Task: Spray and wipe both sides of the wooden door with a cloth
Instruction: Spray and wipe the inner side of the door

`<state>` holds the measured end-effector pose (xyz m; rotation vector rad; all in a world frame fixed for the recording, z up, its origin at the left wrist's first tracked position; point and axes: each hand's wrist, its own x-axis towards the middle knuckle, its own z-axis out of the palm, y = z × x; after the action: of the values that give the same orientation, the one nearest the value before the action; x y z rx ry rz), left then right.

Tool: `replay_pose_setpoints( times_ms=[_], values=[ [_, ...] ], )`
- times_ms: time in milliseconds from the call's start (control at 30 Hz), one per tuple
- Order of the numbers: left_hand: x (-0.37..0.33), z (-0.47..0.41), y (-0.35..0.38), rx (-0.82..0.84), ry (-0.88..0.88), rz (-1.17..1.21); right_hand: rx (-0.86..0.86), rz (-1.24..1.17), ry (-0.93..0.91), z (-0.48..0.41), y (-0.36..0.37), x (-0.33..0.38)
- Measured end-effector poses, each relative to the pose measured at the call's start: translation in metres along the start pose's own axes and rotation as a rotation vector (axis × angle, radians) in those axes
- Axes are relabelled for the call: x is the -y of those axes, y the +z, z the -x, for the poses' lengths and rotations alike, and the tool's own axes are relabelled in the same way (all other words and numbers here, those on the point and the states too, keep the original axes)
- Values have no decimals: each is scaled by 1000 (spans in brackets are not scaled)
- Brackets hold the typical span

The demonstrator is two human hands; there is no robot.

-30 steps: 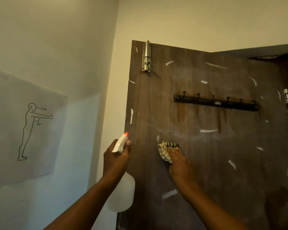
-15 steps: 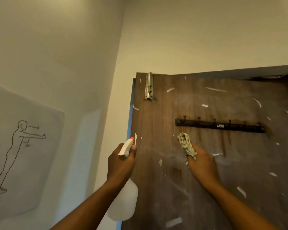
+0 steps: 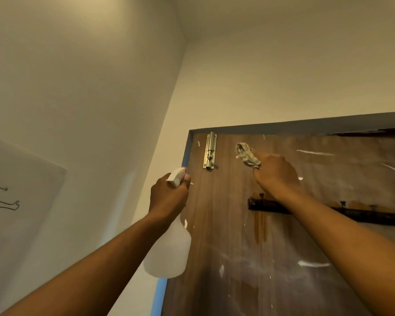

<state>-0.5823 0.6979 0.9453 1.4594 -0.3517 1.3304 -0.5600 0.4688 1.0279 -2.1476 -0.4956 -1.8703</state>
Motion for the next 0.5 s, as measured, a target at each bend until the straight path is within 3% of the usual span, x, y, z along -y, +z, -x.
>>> replay_pose_setpoints(
  times_ms=[100, 233, 500],
  values=[
    [11, -12, 13, -13, -8, 10, 113, 96, -109, -9, 33, 11],
    [23, -34, 24, -14, 22, -11, 71, 125, -216, -24, 67, 29],
    [41, -85, 26, -63, 50, -148, -122, 129, -20, -96, 95, 38]
  ],
)
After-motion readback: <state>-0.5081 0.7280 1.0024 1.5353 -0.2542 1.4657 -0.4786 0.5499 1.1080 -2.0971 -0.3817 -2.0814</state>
